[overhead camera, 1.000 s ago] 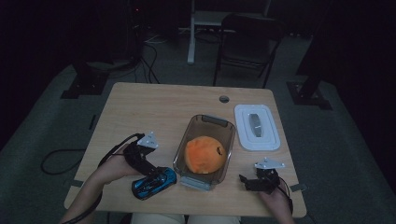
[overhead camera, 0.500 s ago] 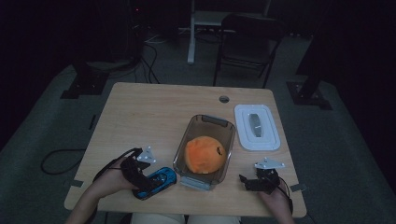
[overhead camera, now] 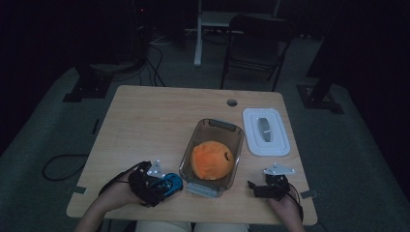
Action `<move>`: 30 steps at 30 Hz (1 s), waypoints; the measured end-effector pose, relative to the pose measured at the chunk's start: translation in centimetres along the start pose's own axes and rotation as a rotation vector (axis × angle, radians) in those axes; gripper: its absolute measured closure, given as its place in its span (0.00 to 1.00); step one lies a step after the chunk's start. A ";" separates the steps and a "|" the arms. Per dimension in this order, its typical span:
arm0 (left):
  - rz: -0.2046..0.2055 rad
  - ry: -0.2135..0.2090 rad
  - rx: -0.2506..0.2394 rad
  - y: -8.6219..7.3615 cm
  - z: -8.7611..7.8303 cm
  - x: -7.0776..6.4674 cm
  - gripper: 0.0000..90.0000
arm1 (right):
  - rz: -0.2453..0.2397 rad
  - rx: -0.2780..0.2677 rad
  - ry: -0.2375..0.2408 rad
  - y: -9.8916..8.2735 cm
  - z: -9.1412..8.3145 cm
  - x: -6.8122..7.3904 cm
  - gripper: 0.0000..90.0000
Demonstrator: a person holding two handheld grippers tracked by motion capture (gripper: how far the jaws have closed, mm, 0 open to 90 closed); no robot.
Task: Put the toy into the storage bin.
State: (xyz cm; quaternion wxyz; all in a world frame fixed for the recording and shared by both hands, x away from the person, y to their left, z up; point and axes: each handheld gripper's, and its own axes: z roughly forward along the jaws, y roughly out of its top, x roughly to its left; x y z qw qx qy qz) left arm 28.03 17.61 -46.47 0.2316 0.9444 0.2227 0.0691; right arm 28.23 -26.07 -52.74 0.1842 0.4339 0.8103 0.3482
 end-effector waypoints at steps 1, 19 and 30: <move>0.000 0.000 0.000 0.0 0.1 0.0 0.13 | 0.001 0.000 0.000 0.0 0.0 0.0 0.15; 0.021 0.023 0.056 -0.3 1.8 -0.6 0.15 | 0.001 -0.002 -0.001 0.0 0.0 0.0 0.15; 0.006 0.039 0.107 -0.2 3.1 -0.7 0.19 | 0.001 -0.001 -0.001 0.0 0.0 0.0 0.15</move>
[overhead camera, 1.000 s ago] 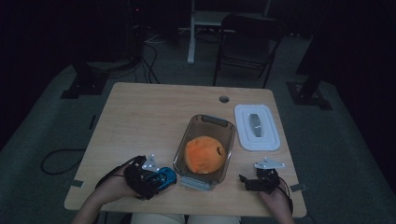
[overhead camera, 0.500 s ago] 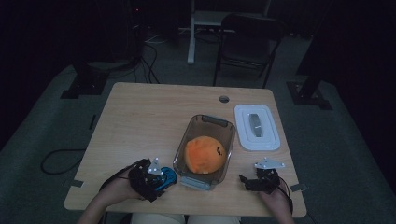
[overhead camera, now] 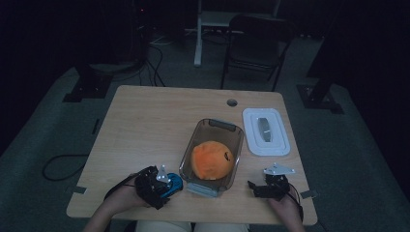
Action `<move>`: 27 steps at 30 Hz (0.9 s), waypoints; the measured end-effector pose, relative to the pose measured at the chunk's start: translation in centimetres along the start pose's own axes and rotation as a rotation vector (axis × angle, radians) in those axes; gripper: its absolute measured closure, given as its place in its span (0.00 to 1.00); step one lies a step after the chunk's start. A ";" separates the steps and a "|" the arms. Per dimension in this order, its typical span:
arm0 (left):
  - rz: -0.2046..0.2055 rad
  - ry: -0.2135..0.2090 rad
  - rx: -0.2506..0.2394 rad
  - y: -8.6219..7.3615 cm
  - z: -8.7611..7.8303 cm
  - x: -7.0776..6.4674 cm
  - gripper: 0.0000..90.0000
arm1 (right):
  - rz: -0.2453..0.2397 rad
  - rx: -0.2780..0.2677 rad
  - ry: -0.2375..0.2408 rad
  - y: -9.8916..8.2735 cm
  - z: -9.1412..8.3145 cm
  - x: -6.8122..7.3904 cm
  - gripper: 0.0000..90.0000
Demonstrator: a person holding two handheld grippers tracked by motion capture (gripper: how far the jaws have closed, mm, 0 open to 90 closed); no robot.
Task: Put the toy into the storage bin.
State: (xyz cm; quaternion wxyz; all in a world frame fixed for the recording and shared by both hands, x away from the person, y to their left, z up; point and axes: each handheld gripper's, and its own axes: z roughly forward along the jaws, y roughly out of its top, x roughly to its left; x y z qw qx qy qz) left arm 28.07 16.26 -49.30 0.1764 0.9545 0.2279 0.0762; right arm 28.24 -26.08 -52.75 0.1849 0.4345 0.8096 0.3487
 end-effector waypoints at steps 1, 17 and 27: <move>-0.015 -0.003 -0.004 0.0 0.1 0.1 0.22 | 0.000 0.000 0.000 0.0 0.0 0.0 0.15; -0.095 -0.050 -0.012 -0.4 -0.9 1.4 0.32 | 0.002 0.001 0.000 0.0 0.0 0.0 0.14; -0.119 -0.045 -0.011 -0.3 -1.4 2.3 0.32 | -0.011 -0.015 0.018 0.4 0.2 0.8 0.15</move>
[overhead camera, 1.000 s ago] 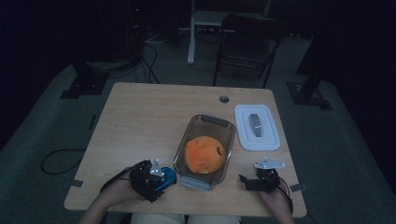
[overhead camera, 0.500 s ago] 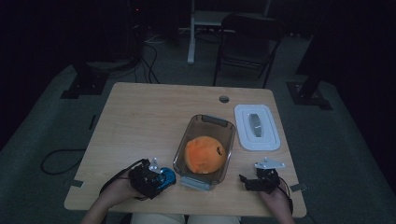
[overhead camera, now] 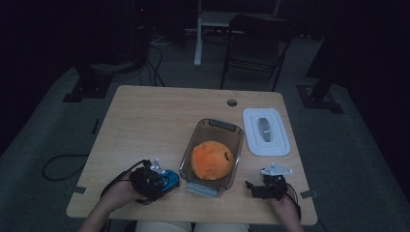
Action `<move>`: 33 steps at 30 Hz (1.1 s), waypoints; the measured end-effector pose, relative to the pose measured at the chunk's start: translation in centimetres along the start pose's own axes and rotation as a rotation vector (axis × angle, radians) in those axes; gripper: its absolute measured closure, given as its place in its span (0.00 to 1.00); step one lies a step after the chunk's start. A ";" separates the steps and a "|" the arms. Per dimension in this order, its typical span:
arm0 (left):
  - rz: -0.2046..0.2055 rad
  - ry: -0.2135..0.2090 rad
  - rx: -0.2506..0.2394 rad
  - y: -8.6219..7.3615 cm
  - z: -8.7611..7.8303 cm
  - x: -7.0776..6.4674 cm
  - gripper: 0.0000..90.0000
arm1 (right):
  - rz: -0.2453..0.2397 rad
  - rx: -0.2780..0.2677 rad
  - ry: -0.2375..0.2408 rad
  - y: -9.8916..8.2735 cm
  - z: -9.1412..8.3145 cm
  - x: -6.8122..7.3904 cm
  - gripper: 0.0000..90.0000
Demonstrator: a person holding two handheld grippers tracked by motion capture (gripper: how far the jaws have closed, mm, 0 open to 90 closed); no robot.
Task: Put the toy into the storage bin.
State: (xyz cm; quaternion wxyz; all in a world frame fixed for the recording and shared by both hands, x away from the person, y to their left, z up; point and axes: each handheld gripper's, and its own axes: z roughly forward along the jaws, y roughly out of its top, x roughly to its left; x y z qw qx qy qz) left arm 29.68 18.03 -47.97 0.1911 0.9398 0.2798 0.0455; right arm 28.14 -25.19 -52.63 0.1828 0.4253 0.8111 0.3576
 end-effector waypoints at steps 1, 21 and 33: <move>0.000 0.002 -0.006 0.1 -0.2 0.1 0.32 | -0.011 0.002 0.006 0.2 0.1 0.3 0.15; -0.044 0.089 -0.064 1.8 -6.3 2.9 0.32 | -0.126 0.025 0.107 2.7 2.9 5.6 0.14; -0.058 0.142 -0.116 4.2 -10.8 4.4 0.32 | -0.138 0.023 0.108 4.8 4.6 8.0 0.13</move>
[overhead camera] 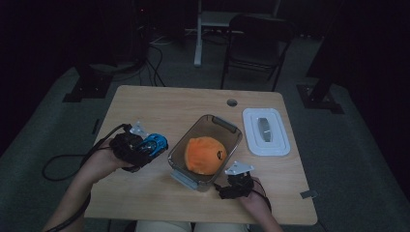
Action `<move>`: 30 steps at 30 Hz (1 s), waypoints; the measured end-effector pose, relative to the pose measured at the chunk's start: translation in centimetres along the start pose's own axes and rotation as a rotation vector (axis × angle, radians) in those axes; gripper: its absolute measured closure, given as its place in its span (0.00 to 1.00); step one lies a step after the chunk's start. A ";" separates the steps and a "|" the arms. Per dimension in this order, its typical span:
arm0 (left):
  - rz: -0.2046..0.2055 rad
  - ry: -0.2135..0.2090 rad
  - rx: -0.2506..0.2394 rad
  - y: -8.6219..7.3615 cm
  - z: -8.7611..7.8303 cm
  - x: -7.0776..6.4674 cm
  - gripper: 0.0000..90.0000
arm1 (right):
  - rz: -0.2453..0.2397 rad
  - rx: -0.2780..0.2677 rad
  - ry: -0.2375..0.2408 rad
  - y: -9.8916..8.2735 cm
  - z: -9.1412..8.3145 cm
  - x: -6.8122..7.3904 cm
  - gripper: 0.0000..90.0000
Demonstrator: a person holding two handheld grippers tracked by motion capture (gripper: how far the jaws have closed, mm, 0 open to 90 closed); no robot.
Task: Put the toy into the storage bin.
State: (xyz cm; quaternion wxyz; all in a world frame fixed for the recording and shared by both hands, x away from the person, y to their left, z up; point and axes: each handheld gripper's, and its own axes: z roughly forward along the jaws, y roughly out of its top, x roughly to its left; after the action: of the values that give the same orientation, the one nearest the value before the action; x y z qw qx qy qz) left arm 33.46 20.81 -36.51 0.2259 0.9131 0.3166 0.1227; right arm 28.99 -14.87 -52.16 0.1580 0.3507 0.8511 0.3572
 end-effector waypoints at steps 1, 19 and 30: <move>0.005 -0.001 -0.003 0.3 -0.1 0.0 0.32 | 0.000 0.006 0.001 0.2 0.2 0.2 0.13; 0.037 0.014 -0.044 6.1 -0.7 -1.2 0.32 | 0.055 -0.013 -0.066 -0.5 -0.6 -1.0 0.13; 0.070 -0.023 -0.038 10.3 1.5 -3.0 0.32 | 0.091 -0.027 -0.080 -1.1 -1.4 -2.2 0.13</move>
State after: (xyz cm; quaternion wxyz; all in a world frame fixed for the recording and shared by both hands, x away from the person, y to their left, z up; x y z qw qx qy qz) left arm 37.07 11.20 -33.03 0.2427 0.9205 0.2792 0.1261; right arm 29.27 -17.66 -51.96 0.1802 0.4008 0.8225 0.3611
